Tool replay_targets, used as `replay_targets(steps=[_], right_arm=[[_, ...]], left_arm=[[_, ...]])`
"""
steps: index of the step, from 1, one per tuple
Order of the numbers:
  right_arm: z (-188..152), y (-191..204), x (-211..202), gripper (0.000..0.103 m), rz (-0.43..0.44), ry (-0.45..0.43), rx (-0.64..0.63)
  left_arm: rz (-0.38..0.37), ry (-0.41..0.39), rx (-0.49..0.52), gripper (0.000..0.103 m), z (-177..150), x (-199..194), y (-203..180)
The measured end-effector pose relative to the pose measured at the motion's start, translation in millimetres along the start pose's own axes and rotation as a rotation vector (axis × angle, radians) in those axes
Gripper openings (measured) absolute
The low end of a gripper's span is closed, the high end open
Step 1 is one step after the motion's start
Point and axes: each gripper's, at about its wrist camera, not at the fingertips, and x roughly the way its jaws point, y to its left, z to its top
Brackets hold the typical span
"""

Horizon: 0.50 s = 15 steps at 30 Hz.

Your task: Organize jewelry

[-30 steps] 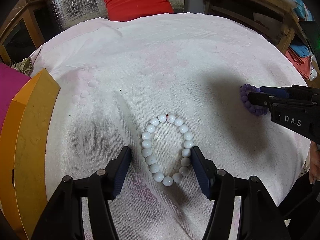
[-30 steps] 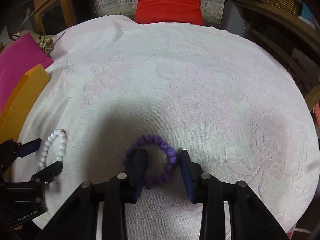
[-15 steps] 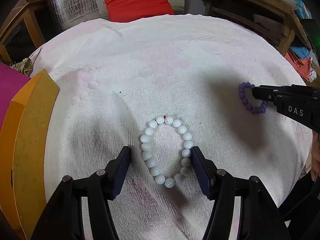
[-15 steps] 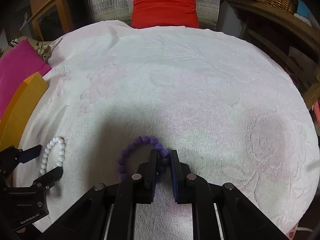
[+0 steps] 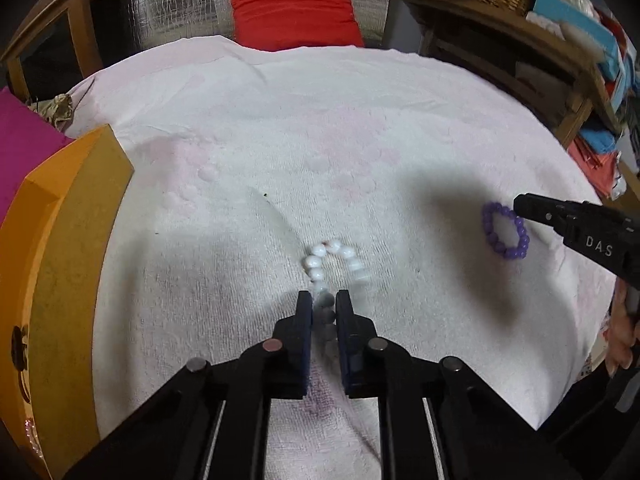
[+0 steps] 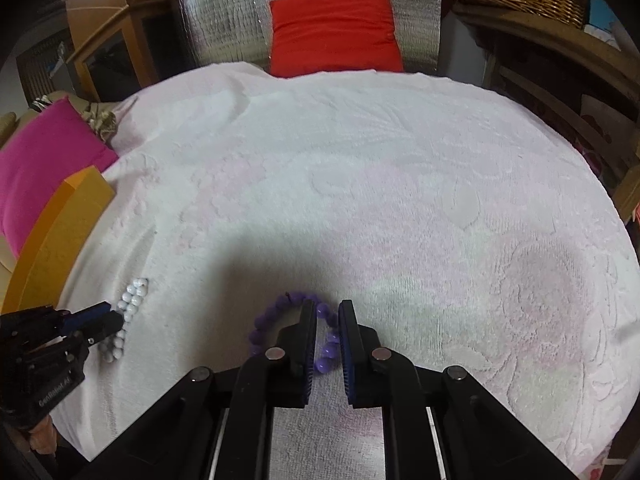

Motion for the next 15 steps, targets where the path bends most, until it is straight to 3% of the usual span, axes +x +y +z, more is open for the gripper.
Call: replay_targets(steps=[5, 10, 12, 14, 15], right_arm=[[3, -4, -5, 0.012, 0.036, -0.005, 0.024], [6, -18, -2, 0.012, 0.066, 0.023, 0.088], [7, -27, 0, 0.013, 0.072, 0.044, 0.122], [8, -34, 1, 0.016, 0.095, 0.075, 0.154], [8, -37, 1, 0.018, 0.102, 0.081, 0.164]], left_arm=[[-0.006, -0.021, -0.002, 0.003, 2, -5, 3], [-0.017, 0.008, 0.006, 0.005, 3, 2, -2], [-0.028, 0.025, 0.002, 0.017, 3, 6, -4], [-0.042, 0.024, 0.000, 0.064, 4, 5, -7], [-0.032, 0.006, 0.008, 0.071, 4, 3, -10]])
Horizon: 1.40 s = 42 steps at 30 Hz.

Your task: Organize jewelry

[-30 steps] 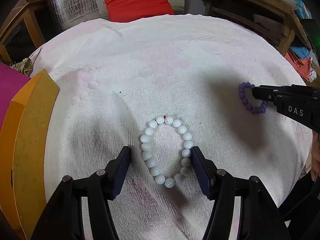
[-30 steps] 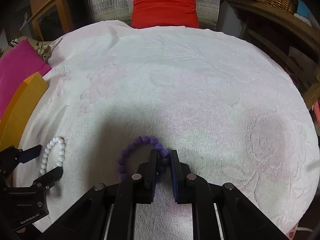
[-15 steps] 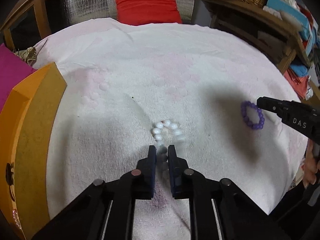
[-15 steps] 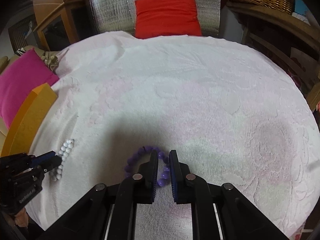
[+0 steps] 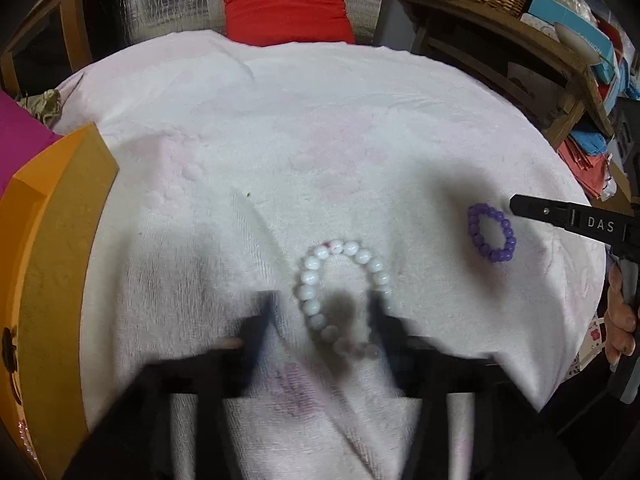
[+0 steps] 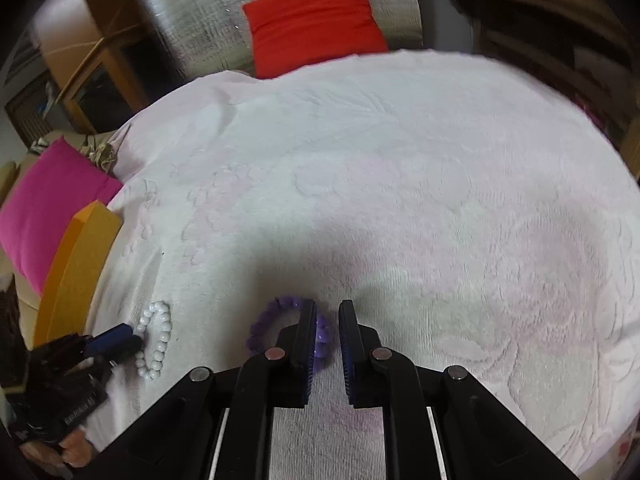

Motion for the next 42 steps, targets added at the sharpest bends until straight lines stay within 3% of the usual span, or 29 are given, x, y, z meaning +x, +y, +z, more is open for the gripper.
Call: replay_targets(steps=[1, 2, 4, 7, 9, 13, 14, 18, 19, 20, 21, 24, 26, 29, 34, 42], right_arm=[[0, -2, -1, 0.028, 0.008, 0.002, 0.009], [0, -3, -1, 0.050, 0.012, 0.005, 0.012], [-2, 0, -3, 0.076, 0.011, -0.006, 0.000], [-5, 13, -4, 0.075, 0.002, -0.027, -0.072], [-8, 22, -2, 0.075, -0.015, -0.024, -0.120], [-16, 38, 10, 0.075, -0.060, -0.002, -0.224], [-18, 41, 13, 0.074, -0.075, 0.004, -0.246], [-27, 52, 26, 0.059, -0.148, 0.009, -0.340], [-30, 57, 26, 0.045, -0.154, -0.005, -0.378], [-31, 61, 26, 0.023, -0.152, -0.009, -0.402], [-32, 63, 26, 0.019, -0.161, -0.012, -0.410], [-31, 61, 24, 0.019, -0.162, -0.021, -0.375], [-26, 56, 17, 0.010, -0.125, -0.039, -0.333], [-17, 49, 5, 0.010, -0.057, -0.078, -0.275], [-9, 38, 4, 0.010, 0.007, -0.068, -0.186], [-5, 40, -9, 0.010, 0.089, -0.100, -0.152]], left_arm=[[0.019, -0.024, 0.021, 0.072, 0, -2, -4], [0.027, -0.027, 0.040, 0.072, 0, -2, -8], [0.051, -0.009, 0.076, 0.072, -2, 5, -15], [0.074, 0.031, 0.098, 0.072, -4, 21, -19], [0.084, 0.010, 0.115, 0.070, -4, 22, -21], [0.098, -0.002, 0.101, 0.034, -2, 19, -15], [0.104, -0.003, 0.092, 0.027, -2, 19, -12], [0.067, -0.002, 0.049, 0.022, 1, 16, -3], [0.056, -0.003, 0.043, 0.022, 1, 15, -1], [0.043, -0.003, 0.034, 0.022, 1, 15, 2], [0.030, -0.002, 0.022, 0.022, 2, 14, 5], [-0.010, -0.016, -0.021, 0.012, 4, 10, 14], [-0.022, -0.033, -0.039, 0.012, 6, 5, 19], [-0.026, -0.046, -0.054, 0.011, 5, 0, 24], [-0.028, -0.053, -0.067, 0.010, 4, -3, 27], [-0.037, -0.099, -0.060, 0.010, 7, -23, 26]])
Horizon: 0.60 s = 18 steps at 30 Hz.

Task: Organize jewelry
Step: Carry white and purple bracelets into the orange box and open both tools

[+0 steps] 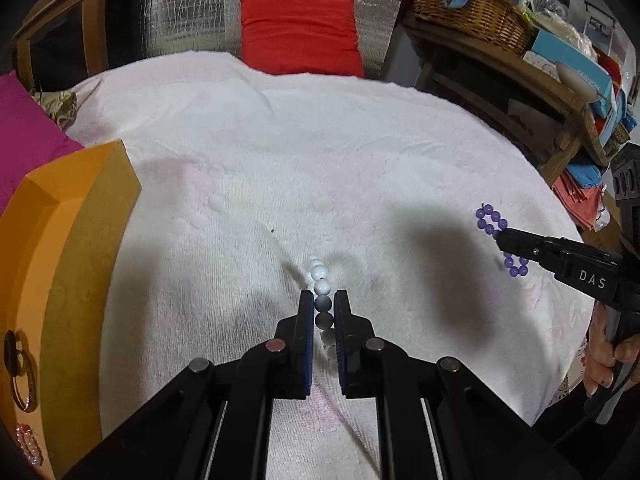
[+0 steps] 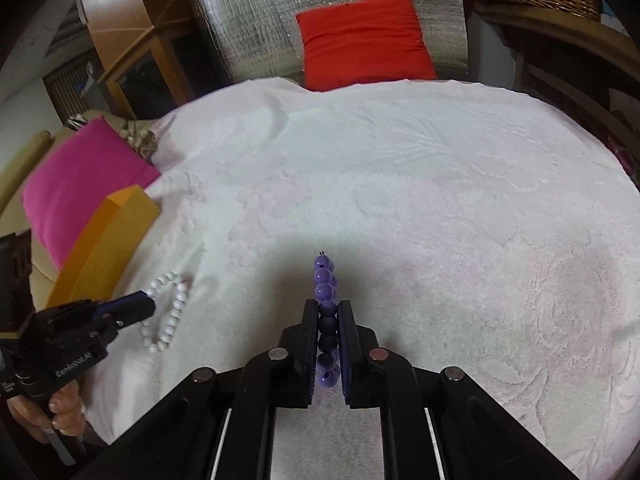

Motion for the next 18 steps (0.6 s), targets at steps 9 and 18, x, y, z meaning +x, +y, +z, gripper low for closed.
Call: replay_targets(steps=[9, 18], right_arm=[[4, 26, -14, 0.010, 0.110, -0.075, 0.004], [7, 65, -12, 0.010, 0.209, -0.102, -0.010]], left_arm=[[-0.035, -0.116, -0.008, 0.009, 5, -43, 1], [-0.026, -0.232, -0.080, 0.009, 7, -85, 29]])
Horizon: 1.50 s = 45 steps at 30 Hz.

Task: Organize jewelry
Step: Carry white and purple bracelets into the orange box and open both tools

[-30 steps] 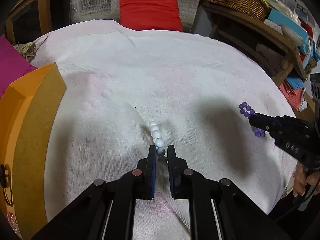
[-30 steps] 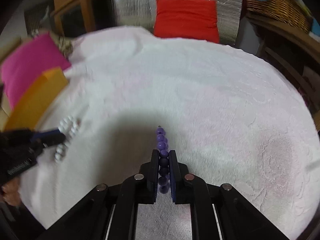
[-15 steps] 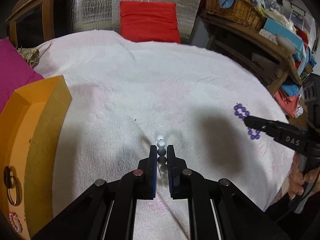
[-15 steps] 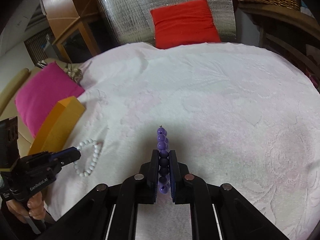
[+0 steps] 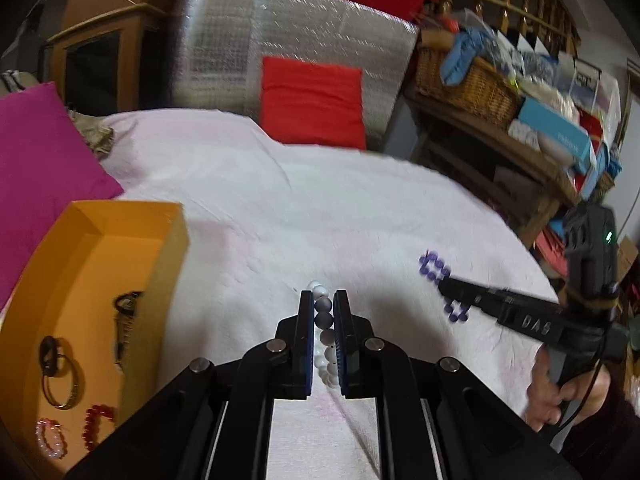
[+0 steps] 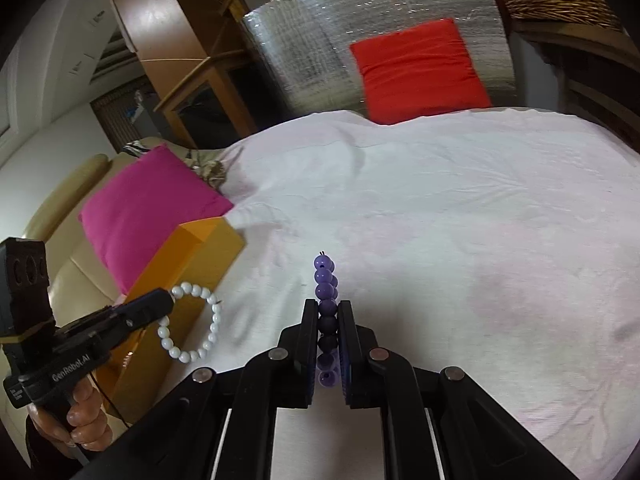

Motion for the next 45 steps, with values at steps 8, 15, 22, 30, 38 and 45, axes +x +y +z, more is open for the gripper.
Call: replay_targets(steps=[8, 15, 22, 30, 38, 45], right_arm=[[16, 49, 28, 0.010, 0.119, 0.017, -0.023], [45, 113, 69, 0.010, 0.220, 0.029, -0.089], [61, 168, 118, 0.011, 0.277, 0.097, -0.149], [61, 199, 167, 0.011, 0.273, 0.172, -0.177], [54, 212, 201, 0.012, 0.222, 0.239, -0.169], [54, 203, 191, 0.023, 0.206, 0.273, -0.103]], left_arm=[[0.081, -0.145, -0.053, 0.009, 19, -48, 36], [0.215, -0.188, -0.121, 0.009, 20, -71, 80], [0.378, -0.143, -0.185, 0.009, 14, -63, 123], [0.550, -0.035, -0.257, 0.009, 4, -36, 172], [0.627, 0.039, -0.261, 0.009, -1, -14, 188], [0.688, 0.029, -0.257, 0.046, -4, -27, 178]])
